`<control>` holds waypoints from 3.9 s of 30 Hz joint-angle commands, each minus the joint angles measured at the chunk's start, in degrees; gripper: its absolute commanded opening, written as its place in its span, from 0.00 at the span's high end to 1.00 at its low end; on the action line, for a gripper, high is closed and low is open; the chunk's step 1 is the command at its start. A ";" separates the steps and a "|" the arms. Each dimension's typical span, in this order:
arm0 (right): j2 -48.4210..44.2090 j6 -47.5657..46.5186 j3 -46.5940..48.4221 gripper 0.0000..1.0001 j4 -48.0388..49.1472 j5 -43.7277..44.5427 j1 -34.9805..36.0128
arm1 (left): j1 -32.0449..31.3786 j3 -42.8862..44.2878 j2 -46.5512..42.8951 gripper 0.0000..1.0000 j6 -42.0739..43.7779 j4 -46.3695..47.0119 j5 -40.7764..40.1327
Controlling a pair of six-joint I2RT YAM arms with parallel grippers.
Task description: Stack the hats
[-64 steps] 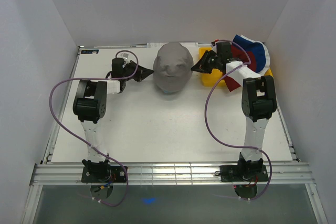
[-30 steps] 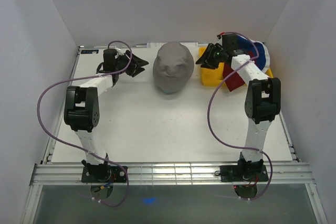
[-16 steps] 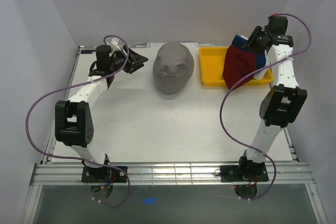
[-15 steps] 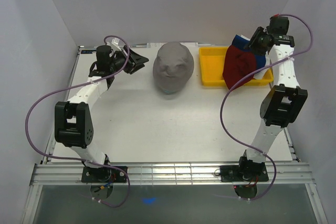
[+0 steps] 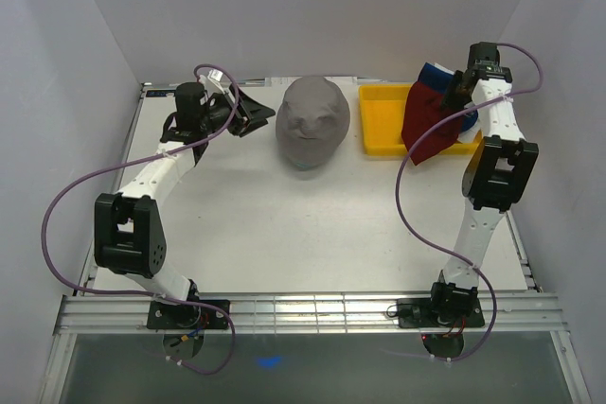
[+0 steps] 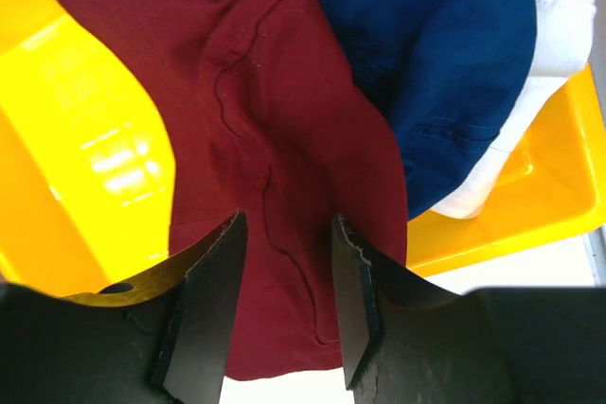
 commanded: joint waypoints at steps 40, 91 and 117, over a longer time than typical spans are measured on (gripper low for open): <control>-15.97 9.32 7.28 0.92 7.46 -27.17 1.48 | -8.20 12.65 -2.23 0.37 -0.72 -3.32 -1.27; -36.03 31.32 -9.69 0.92 28.93 -49.87 7.02 | -27.55 19.68 13.32 0.33 -31.49 27.80 -17.88; -28.74 26.39 -9.43 0.92 27.08 -49.17 11.67 | -19.99 28.30 21.58 1.00 -26.92 25.87 -7.87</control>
